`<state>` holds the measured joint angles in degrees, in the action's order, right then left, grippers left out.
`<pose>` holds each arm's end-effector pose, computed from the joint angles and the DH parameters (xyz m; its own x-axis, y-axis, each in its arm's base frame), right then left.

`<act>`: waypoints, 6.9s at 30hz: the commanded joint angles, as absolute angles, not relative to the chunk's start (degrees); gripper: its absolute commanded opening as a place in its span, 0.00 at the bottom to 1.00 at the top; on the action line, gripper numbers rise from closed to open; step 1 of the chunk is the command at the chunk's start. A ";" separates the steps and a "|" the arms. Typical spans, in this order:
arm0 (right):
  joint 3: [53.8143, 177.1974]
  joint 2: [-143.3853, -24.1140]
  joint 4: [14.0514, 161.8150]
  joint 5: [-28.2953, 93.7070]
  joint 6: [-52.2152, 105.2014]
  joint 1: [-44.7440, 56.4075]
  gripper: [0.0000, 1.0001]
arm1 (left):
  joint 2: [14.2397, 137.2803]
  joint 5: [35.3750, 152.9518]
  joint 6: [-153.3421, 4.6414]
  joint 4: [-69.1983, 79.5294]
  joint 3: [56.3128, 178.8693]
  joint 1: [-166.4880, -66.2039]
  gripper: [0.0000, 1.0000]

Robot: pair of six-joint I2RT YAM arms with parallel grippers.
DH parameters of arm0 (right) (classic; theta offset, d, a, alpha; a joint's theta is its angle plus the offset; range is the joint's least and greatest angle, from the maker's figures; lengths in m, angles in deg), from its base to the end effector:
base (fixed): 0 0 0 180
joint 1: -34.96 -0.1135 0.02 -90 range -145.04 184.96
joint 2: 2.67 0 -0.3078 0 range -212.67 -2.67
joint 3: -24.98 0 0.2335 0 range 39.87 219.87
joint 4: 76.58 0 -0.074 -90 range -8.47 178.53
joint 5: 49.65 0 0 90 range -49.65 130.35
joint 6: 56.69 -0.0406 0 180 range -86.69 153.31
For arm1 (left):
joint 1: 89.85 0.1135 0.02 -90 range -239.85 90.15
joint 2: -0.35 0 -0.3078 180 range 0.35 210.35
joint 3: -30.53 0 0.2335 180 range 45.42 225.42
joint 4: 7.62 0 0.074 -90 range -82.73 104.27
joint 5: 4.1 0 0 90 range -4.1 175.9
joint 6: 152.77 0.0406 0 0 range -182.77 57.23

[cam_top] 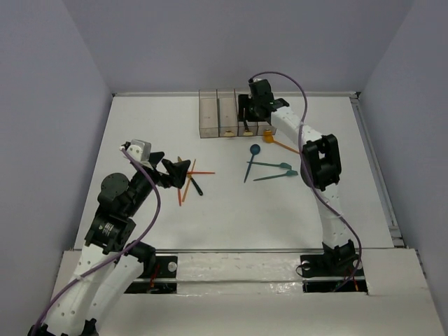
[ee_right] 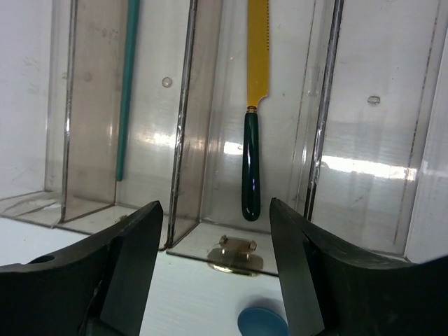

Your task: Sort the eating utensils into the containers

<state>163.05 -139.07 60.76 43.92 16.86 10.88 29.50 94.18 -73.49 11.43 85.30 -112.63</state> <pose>0.5148 0.2273 0.2575 -0.6775 0.0068 -0.7355 -0.1798 0.9681 0.1746 0.0670 -0.0345 0.3775 0.0078 -0.2029 -0.9792 0.5257 0.8338 -0.1686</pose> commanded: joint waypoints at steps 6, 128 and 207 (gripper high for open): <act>137.85 -115.28 74.54 35.08 18.36 5.88 0.65 | 29.71 92.68 -73.14 9.82 87.08 -111.82 0.99; 146.13 -123.68 75.61 55.82 20.92 7.53 0.00 | 32.70 83.18 -78.77 10.70 86.82 -106.72 0.99; 91.46 -82.30 91.69 30.85 11.51 -2.13 0.58 | 67.76 77.03 -102.06 8.23 73.90 -109.61 0.39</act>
<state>91.51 -82.44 88.17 31.48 10.61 -1.53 69.21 77.28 -101.80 8.05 74.02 -108.28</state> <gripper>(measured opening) 0.579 0.383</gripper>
